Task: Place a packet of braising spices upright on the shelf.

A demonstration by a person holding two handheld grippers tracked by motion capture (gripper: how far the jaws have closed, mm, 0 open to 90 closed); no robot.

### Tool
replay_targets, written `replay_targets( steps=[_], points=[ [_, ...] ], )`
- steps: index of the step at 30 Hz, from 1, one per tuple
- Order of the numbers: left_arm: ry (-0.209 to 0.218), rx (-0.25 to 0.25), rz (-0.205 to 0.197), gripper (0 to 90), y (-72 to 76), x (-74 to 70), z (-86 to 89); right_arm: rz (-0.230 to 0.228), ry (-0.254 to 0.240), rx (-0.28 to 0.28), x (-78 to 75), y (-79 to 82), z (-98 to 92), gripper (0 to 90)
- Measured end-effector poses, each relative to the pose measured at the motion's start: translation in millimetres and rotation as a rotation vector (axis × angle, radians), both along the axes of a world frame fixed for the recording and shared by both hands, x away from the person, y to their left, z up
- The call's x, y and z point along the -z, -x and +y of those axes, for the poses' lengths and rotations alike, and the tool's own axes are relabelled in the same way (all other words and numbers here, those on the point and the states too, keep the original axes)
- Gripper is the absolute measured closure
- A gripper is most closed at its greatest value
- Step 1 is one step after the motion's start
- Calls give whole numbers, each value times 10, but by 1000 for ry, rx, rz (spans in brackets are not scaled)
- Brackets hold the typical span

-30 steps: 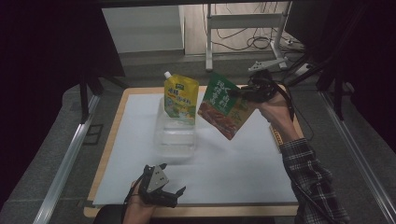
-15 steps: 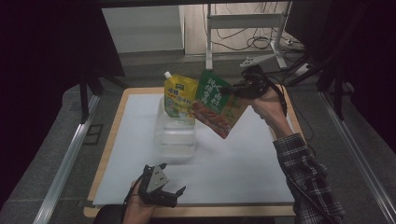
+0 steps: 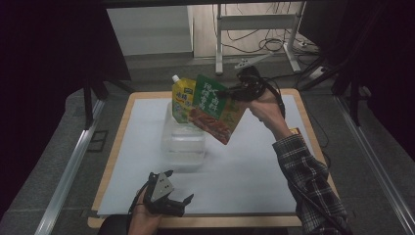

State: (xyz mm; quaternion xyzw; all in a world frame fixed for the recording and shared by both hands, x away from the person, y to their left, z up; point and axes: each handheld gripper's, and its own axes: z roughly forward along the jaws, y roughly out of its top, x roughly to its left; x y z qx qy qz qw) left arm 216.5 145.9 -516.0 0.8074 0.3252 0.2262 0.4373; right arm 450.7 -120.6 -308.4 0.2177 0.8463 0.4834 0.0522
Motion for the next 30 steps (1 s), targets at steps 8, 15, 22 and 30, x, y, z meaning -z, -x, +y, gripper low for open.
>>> replay_targets(
  steps=[8, 15, 22, 30],
  points=[
    [15, 3, -8, 0, 7, -9, 4, 5, -7, -19, 21, -76, 182, 890],
    [14, 6, -11, 0, 9, -11, 3, 12, -13, -31, 20, -128, 354, 890],
    [15, 9, -12, 0, 10, -15, 6, 15, -11, -41, 14, -160, 542, 890],
    [17, 12, -11, 0, 10, -13, 1, 16, -4, -52, 31, -194, 766, 890]
  ],
)
